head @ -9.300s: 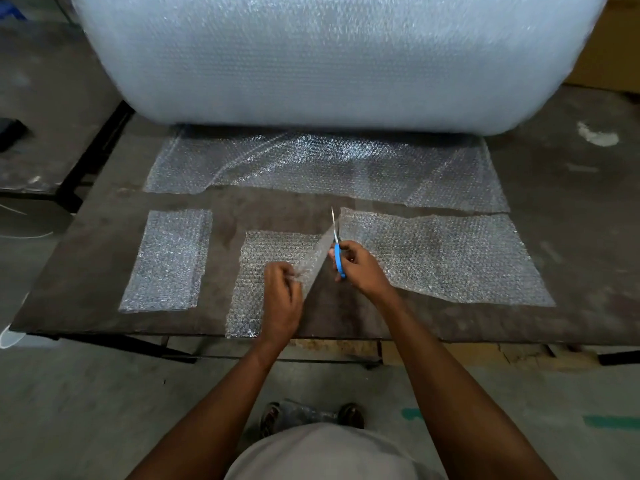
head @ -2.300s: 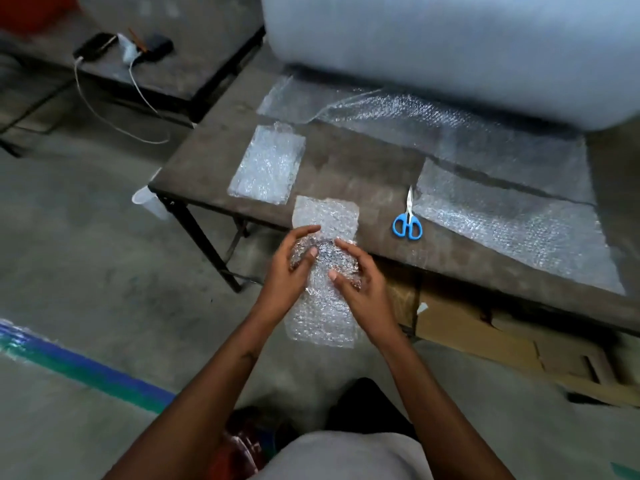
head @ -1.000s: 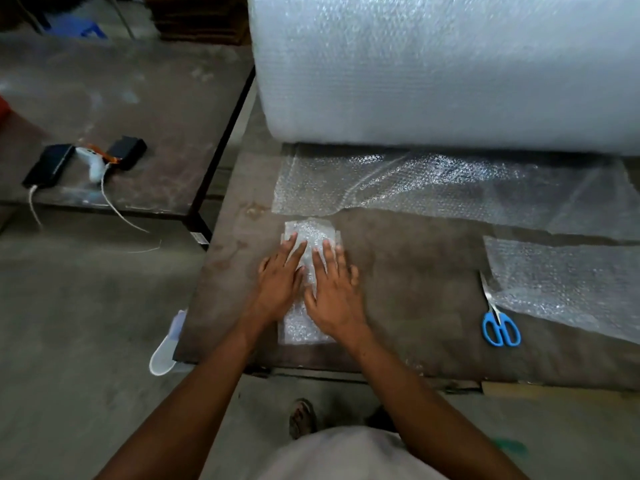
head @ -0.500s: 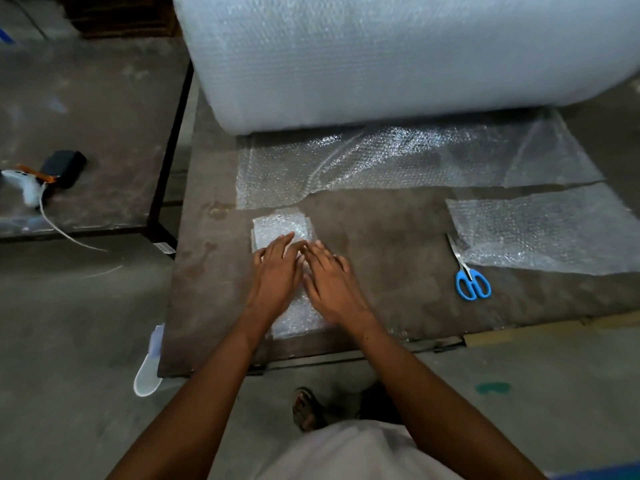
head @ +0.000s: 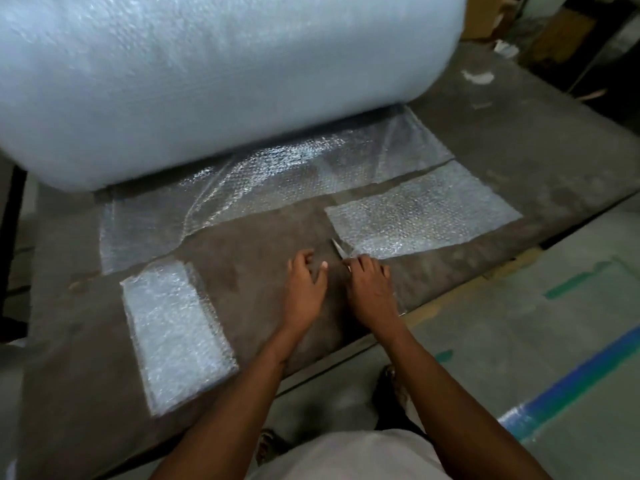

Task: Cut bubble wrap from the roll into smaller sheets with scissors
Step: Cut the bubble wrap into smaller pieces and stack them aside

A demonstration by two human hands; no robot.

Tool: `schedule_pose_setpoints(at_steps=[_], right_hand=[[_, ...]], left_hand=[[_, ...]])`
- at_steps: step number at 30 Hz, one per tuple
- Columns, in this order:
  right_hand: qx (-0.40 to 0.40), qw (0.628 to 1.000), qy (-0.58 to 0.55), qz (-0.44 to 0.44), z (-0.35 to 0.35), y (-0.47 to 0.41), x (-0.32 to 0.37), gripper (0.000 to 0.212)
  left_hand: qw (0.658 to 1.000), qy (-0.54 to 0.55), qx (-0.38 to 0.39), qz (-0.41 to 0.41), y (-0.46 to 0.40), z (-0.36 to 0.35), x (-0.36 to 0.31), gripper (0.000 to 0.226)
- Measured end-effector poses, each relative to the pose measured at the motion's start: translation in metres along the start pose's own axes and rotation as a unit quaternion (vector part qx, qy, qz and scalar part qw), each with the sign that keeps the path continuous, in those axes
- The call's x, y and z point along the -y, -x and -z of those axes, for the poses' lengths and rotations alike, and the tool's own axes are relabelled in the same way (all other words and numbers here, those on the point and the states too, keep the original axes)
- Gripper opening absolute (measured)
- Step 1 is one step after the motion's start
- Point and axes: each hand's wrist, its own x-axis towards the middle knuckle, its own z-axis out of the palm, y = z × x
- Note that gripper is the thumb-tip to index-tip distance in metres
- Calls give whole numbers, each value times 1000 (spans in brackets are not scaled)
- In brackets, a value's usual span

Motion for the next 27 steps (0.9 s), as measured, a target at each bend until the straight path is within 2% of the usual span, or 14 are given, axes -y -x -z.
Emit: schedule_pose_setpoints(at_steps=[3, 7, 9, 11, 15, 18, 21, 23, 25, 27], right_hand=[[-1, 1000, -24, -10, 0, -13, -46, 19], [100, 990, -66, 76, -5, -34, -79, 28], [135, 982, -65, 117, -5, -42, -85, 33], [156, 974, -88, 141, -2, -49, -86, 36], [184, 963, -126, 148, 6, -43, -73, 45], [194, 961, -105, 166, 10, -33, -57, 68], [194, 964, -86, 158, 8, -31, -48, 77], [218, 961, -124, 120, 8, -31, -47, 78], [231, 954, -163, 99, 11, -28, -52, 69], [234, 953, -165, 99, 13, -24, -61, 68]], left_hand=[[997, -23, 1, 70, -36, -44, -17, 50], [969, -188, 16, 156, -80, -90, -42, 96], [955, -206, -12, 211, -97, -103, -50, 101], [948, -232, -20, 217, -110, -110, -54, 93], [966, -194, -2, 173, -116, -108, -49, 48], [974, -146, 1, 171, -109, -95, -47, 43], [979, -98, 37, 175, -98, -86, -37, 40], [979, -113, 52, 163, -91, -84, -33, 44], [979, -139, 44, 146, -90, -85, -24, 47], [977, -154, 47, 140, -91, -88, -23, 38]])
